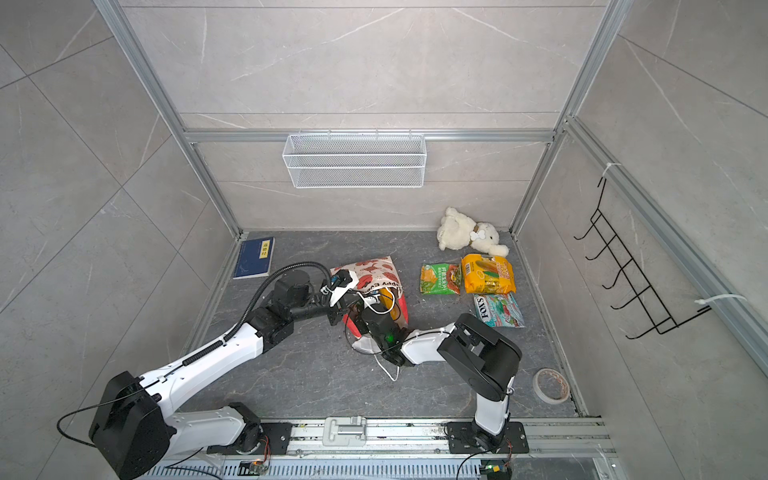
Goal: Take the snacks out of the paper bag
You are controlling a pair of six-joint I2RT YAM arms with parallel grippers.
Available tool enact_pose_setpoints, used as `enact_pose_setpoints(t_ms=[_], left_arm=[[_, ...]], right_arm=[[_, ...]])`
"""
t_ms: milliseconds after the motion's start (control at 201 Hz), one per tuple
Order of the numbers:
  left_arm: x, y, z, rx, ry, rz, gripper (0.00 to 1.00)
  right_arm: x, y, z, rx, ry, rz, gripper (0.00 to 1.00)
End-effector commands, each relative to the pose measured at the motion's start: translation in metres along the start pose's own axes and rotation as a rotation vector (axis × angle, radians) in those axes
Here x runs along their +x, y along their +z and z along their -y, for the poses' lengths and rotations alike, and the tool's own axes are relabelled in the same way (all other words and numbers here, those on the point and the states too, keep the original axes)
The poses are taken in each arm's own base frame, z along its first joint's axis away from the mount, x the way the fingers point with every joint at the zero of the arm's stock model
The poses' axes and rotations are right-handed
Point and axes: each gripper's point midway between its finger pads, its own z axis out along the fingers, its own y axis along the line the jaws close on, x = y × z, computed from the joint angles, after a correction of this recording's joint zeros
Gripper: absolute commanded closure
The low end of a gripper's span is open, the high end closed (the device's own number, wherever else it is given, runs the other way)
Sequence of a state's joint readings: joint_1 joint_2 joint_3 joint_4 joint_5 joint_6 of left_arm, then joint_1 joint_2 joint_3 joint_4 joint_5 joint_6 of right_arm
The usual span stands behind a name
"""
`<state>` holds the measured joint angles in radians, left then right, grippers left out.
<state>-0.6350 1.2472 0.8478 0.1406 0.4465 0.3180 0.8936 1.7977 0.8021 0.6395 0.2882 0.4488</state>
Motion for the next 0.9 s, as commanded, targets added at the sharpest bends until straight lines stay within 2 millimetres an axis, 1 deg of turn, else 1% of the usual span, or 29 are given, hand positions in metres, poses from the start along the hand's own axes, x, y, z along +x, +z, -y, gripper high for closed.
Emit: enact_pose_setpoints(t_ms=[0, 65, 119, 164, 189, 304, 348, 413, 488, 557, 737, 891], left_arm=[[0.004, -0.002, -0.004, -0.038, -0.014, -0.008, 1.00], [0.004, -0.002, -0.006, -0.046, -0.015, -0.009, 1.00], [0.004, -0.002, -0.007, -0.048, -0.012, -0.009, 1.00], [0.004, -0.001, -0.007, -0.052, -0.013, -0.009, 1.00], [0.005, -0.001, -0.008, -0.055, -0.014, -0.011, 1.00], [0.005, 0.000, -0.011, -0.071, -0.014, -0.015, 1.00], [0.005, 0.000, -0.012, -0.078, -0.015, -0.016, 1.00], [0.005, -0.001, -0.015, -0.093, -0.019, -0.018, 1.00], [0.004, -0.002, -0.020, -0.120, -0.024, -0.022, 1.00], [0.004, -0.003, -0.023, -0.139, -0.024, -0.026, 1.00], [0.004, -0.003, -0.033, -0.194, -0.031, -0.030, 1.00], [0.003, -0.003, -0.040, -0.227, -0.041, -0.024, 1.00]], right_arm=[[-0.025, -0.017, -0.008, -0.026, -0.010, 0.041, 0.89], [-0.029, -0.024, -0.011, -0.046, -0.026, 0.042, 0.87], [-0.031, -0.029, -0.011, -0.049, -0.034, 0.040, 0.91], [-0.031, -0.032, -0.010, -0.048, -0.042, 0.039, 0.97], [-0.031, -0.033, -0.009, -0.047, -0.044, 0.039, 0.98], [-0.029, -0.037, -0.011, -0.066, -0.057, 0.018, 0.98], [-0.029, -0.041, -0.016, -0.092, -0.063, 0.015, 0.99], [-0.030, -0.047, -0.016, -0.104, -0.052, 0.012, 0.99], [-0.032, -0.057, -0.017, -0.117, -0.051, 0.003, 1.00], [-0.033, -0.067, -0.013, -0.115, -0.046, 0.000, 1.00], [-0.039, -0.096, -0.014, -0.152, -0.063, -0.005, 1.00], [-0.046, -0.120, -0.019, -0.197, -0.101, -0.022, 1.00]])
